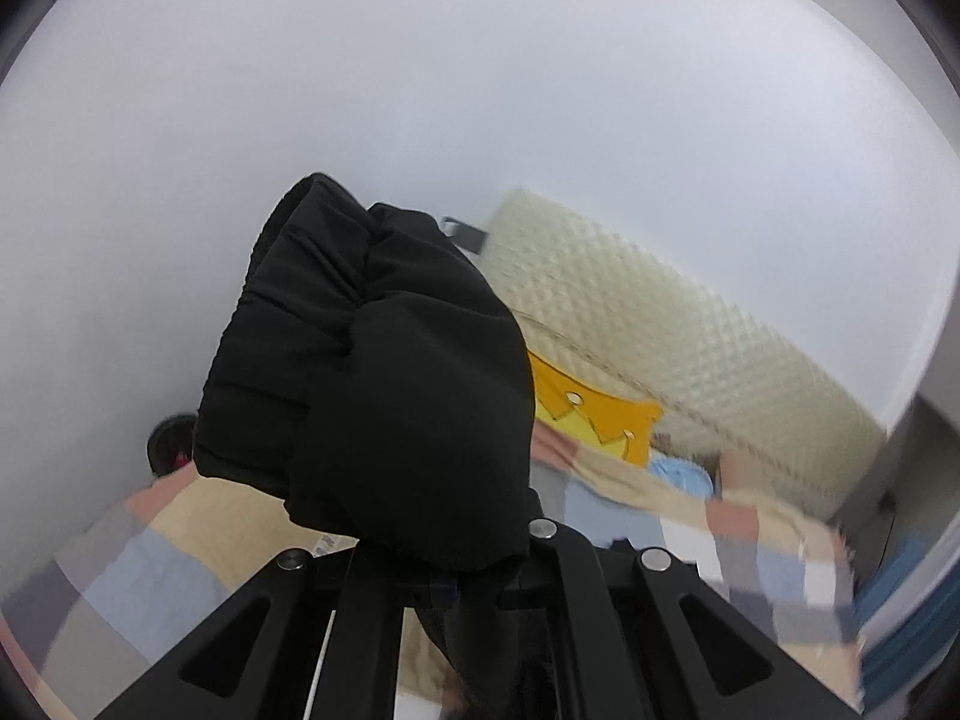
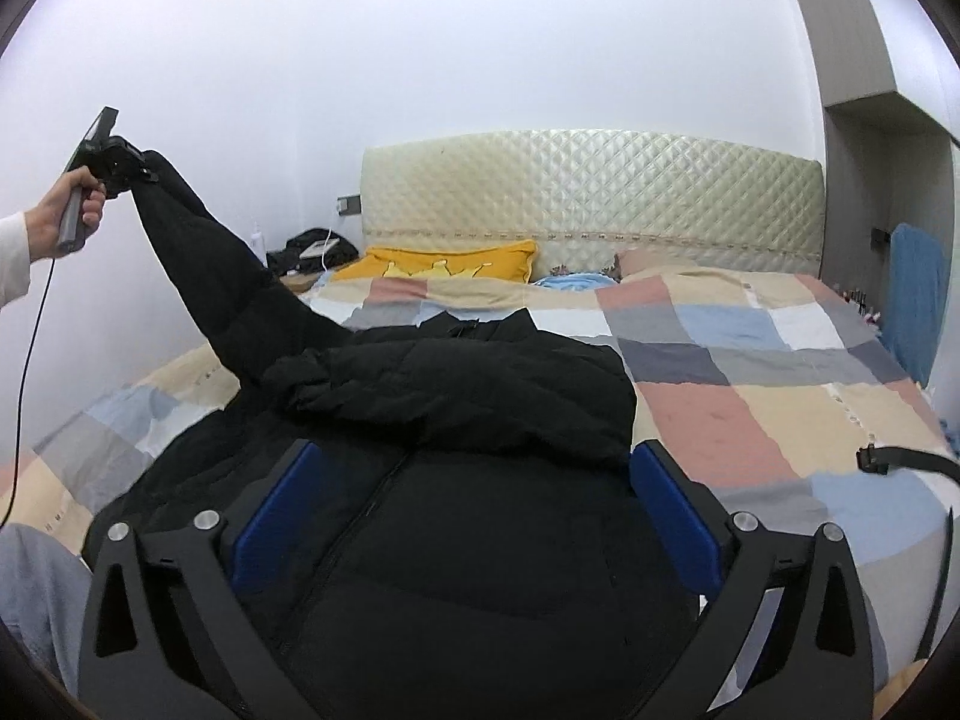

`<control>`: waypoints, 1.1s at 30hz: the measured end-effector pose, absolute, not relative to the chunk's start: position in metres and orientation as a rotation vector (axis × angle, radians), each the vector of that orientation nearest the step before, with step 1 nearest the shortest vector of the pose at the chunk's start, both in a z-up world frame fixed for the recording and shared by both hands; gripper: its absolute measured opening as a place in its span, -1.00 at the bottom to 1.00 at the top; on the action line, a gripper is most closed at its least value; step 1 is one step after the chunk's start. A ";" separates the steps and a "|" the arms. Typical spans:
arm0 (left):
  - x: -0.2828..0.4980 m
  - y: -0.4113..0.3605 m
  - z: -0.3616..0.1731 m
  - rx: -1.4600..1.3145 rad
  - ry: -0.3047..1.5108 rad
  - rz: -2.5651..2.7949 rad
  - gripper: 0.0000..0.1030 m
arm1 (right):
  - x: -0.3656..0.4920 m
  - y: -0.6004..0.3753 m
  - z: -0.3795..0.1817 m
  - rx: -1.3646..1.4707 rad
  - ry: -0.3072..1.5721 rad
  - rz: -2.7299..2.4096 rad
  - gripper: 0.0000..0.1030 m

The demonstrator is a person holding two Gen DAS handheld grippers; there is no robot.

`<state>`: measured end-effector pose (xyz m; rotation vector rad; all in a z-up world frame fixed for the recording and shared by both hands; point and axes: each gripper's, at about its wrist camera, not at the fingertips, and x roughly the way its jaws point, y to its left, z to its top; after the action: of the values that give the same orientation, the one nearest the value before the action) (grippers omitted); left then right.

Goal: Fold large clothes
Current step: 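Lift the sleeve with the left gripper and fold it over the jacket body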

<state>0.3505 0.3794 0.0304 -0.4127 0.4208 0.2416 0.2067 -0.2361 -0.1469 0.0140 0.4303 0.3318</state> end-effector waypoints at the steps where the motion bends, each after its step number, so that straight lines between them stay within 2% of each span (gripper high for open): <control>1: 0.347 0.368 0.035 -0.395 0.419 0.231 -0.89 | 0.208 -0.239 -0.147 0.022 0.441 0.336 0.99; 11: 0.358 0.234 0.074 -0.218 0.418 0.101 -0.89 | 0.206 -0.266 -0.146 0.071 0.455 0.302 0.99; 16: 0.366 0.162 0.076 -0.106 0.433 0.041 -0.89 | 0.208 -0.280 -0.149 0.108 0.490 0.290 0.99; 23: 0.384 0.058 0.046 -0.014 0.466 -0.098 -0.89 | 0.203 -0.297 -0.147 0.113 0.476 0.263 0.99; 33: 0.419 -0.047 -0.043 -0.021 0.547 -0.205 -0.86 | 0.203 -0.329 -0.144 0.158 0.456 0.246 0.99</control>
<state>0.4191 -0.0466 -0.0426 -0.0210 0.5468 -0.2046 0.2030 -0.3292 -0.1438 0.1582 0.4559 0.2456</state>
